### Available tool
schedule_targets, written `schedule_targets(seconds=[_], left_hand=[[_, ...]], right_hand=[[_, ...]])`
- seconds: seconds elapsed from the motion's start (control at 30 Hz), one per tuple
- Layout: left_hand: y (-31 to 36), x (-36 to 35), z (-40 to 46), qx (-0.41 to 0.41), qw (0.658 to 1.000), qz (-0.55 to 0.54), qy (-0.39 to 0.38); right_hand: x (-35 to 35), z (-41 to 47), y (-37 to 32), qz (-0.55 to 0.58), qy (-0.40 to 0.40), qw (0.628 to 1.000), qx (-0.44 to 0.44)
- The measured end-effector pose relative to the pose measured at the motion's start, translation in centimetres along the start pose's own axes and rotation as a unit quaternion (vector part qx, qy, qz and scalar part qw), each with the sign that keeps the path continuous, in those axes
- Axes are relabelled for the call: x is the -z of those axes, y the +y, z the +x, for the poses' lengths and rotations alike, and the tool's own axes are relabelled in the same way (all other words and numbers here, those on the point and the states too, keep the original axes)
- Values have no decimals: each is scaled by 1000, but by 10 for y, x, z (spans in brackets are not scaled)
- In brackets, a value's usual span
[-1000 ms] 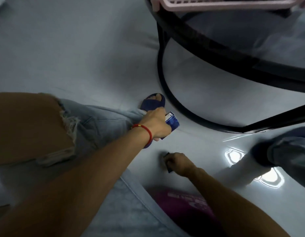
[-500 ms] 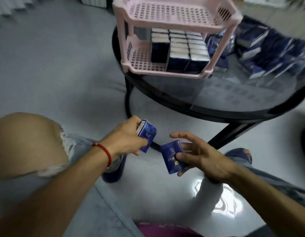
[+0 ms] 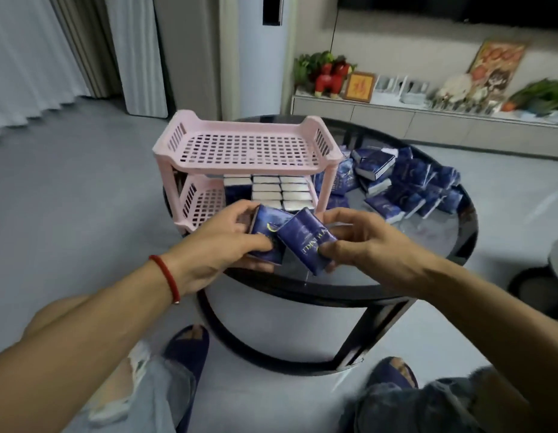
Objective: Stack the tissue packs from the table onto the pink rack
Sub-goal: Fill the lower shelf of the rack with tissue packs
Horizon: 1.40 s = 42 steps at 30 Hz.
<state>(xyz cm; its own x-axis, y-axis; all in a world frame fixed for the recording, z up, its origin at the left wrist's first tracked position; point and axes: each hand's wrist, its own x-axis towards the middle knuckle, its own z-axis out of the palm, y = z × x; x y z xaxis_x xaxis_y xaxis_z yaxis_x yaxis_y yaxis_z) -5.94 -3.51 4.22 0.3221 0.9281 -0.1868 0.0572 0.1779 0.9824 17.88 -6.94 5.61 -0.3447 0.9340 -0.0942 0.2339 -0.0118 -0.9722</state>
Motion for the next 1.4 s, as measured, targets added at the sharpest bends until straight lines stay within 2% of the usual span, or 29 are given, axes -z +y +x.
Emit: schedule_targets(seconds=[0.1,0.23,0.33,0.43,0.5,0.57,0.63,0.7,0.8,0.9,1.0,1.1,1.33,1.4], left_hand=[[6,2,19,22,999,10,-34],[-4,0,29,97,987,-79,-96],[-12,-1,29,116,967,-176,-140],[-19,1,28,77,971,-163,-158],[-22,4,29,57,980,-144,-127],[-25,9,28,35,988,-130,-76],[-29,14,27,-7,997,-72,-23],[-32,16,24,-40,999,-27,-10],[-32,20,19,-62,997,45,-8],[-29,28,17,-101,985,133,41],[-25,36,20,-139,965,176,139],[-27,46,28,-170,940,212,205],[-39,48,71,-122,900,310,279],[-39,50,83,-100,908,299,278]], right_hand=[[11,11,5,-84,31,993,77],[3,22,28,-146,76,966,201],[-6,35,36,-174,86,953,233],[-11,43,38,-177,88,951,237],[-13,44,37,-191,100,952,219],[-16,43,36,-145,96,969,178],[-23,43,36,-96,67,983,143],[-32,45,41,-99,59,984,136],[-41,51,41,-144,114,974,130],[-47,57,36,-151,127,969,148],[-48,60,31,-169,151,960,163],[-43,56,29,-199,191,947,163],[-18,53,37,-198,337,915,104],[-10,55,40,-204,360,907,81]])
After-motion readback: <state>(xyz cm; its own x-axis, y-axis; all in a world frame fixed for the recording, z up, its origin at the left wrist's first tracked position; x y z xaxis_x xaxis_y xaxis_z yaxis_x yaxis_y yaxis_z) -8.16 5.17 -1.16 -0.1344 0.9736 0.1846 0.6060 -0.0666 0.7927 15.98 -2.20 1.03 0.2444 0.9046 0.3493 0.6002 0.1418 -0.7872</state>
